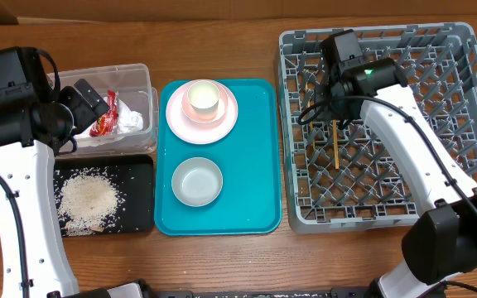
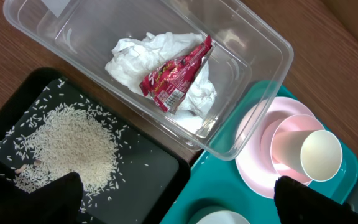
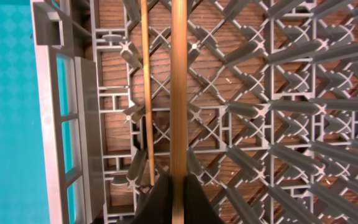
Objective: Sort waste into correct bins and load items into the dishwasher
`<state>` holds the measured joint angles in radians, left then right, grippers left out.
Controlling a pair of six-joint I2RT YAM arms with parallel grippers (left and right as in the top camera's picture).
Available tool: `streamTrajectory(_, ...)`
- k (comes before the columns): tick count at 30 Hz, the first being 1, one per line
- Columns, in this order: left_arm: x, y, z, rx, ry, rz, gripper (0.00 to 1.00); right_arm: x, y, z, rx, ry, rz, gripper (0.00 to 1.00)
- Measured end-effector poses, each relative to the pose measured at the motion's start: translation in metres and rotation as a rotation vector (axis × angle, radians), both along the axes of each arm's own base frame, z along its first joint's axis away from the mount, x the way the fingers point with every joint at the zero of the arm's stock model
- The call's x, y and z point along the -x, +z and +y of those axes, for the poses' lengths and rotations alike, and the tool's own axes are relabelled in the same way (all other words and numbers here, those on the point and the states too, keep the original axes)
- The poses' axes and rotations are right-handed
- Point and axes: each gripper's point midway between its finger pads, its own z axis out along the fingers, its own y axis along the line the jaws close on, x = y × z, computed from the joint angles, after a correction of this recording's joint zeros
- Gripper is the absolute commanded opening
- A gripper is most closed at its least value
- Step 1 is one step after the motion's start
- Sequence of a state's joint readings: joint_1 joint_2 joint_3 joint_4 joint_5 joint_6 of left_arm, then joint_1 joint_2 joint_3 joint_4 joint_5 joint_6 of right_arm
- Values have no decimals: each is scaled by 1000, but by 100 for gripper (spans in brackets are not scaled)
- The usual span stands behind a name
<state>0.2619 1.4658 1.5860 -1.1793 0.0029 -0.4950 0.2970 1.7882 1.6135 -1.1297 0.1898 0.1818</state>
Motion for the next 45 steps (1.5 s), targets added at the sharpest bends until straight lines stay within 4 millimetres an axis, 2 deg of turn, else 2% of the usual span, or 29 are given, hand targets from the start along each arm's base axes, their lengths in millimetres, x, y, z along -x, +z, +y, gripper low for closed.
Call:
streamTrajectory(4,0,0,0,0,0,0,100,-1,-4,1,-3,1,-1,8)
streamTrajectory(16,0,0,0,0,0,0,100,-2,-24,1,-4,2,-5,8)
streamTrajectory(20,0,0,0,0,0,0,100,1,-29,0,-1,2,6,12)
streamTrajectory(24,0,0,0,0,0,0,100,1,-30,0,0,4,7,19)
streamTrajectory(32,0,0,0,0,0,0,100,2,-31,5,-29,13,14,19)
streamTrajectory(34,0,0,0,0,0,0,100,4,-31,18,-97,36,30,19)
streamTrajectory(37,0,0,0,0,0,0,100,10,-29,50,-272,96,64,22)
streamTrajectory(40,0,0,0,0,0,0,100,23,-18,97,-480,201,104,24)
streamTrajectory(44,0,0,0,0,0,0,100,46,-6,151,-612,345,140,26)
streamTrajectory(45,0,0,0,0,0,0,100,56,-2,170,-638,399,149,27)
